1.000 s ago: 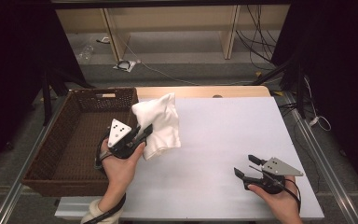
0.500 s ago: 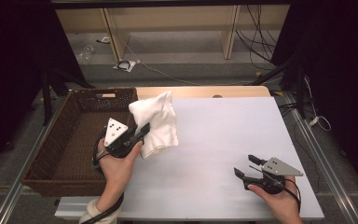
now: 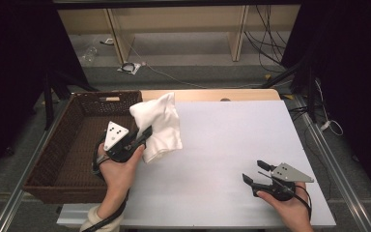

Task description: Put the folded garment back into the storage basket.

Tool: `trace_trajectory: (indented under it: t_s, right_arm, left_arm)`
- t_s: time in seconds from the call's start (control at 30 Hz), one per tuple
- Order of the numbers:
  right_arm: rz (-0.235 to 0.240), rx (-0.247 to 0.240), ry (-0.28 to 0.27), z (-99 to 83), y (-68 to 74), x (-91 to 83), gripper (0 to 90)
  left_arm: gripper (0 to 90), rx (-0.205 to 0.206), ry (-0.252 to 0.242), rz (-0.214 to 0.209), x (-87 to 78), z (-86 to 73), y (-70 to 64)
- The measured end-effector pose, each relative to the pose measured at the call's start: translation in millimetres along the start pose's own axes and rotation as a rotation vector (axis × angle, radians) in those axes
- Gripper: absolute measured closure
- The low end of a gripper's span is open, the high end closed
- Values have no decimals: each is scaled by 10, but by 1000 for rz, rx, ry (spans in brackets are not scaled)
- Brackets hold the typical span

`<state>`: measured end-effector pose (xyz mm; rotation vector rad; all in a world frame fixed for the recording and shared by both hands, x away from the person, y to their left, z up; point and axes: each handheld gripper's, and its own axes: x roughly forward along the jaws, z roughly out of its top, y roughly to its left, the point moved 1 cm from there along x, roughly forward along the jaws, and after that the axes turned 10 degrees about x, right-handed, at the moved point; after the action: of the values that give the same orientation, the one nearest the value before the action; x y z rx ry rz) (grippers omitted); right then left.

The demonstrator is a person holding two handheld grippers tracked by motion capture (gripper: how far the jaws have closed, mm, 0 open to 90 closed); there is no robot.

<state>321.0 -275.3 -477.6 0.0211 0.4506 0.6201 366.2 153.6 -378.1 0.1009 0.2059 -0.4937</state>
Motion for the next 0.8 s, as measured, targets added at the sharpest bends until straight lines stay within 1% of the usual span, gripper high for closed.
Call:
trace_trajectory:
  t_s: [0.3,0.57,0.8]
  right_arm:
    - [1,0,0,0,0,0,262]
    - [-3,-2,4,1,-3,-5,262]
    - [-1,-2,1,0,-4,-4,261]
  left_arm:
    - [745,-2,-4,8,-6,-4,25]
    - [745,-6,-28,12,-16,1,33]
    - [745,-10,-34,15,-25,4,51]
